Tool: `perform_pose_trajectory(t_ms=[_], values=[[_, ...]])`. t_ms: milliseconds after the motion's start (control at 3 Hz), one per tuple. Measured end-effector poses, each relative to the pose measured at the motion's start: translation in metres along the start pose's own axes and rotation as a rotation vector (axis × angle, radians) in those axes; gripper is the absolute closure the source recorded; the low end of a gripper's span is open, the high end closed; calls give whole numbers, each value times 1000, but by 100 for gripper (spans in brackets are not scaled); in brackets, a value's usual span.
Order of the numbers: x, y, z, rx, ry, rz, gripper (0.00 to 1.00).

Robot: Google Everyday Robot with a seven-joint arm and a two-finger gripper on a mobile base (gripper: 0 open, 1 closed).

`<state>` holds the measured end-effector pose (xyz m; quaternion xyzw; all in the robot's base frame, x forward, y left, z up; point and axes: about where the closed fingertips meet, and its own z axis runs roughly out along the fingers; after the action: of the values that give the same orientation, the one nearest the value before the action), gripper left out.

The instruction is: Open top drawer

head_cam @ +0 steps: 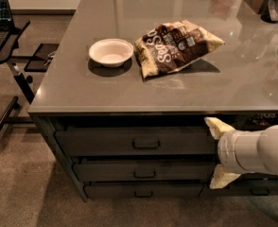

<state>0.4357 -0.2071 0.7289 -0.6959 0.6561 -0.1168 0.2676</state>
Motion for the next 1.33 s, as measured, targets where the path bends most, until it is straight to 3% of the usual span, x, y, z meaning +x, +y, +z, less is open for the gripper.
perform_pose_trajectory(t_ms=[667, 1000, 1333], values=[[0, -5, 47, -31, -7, -14, 0], [9, -24, 75, -35, -83, 49, 0], [9, -24, 75, -35, -83, 49, 0]])
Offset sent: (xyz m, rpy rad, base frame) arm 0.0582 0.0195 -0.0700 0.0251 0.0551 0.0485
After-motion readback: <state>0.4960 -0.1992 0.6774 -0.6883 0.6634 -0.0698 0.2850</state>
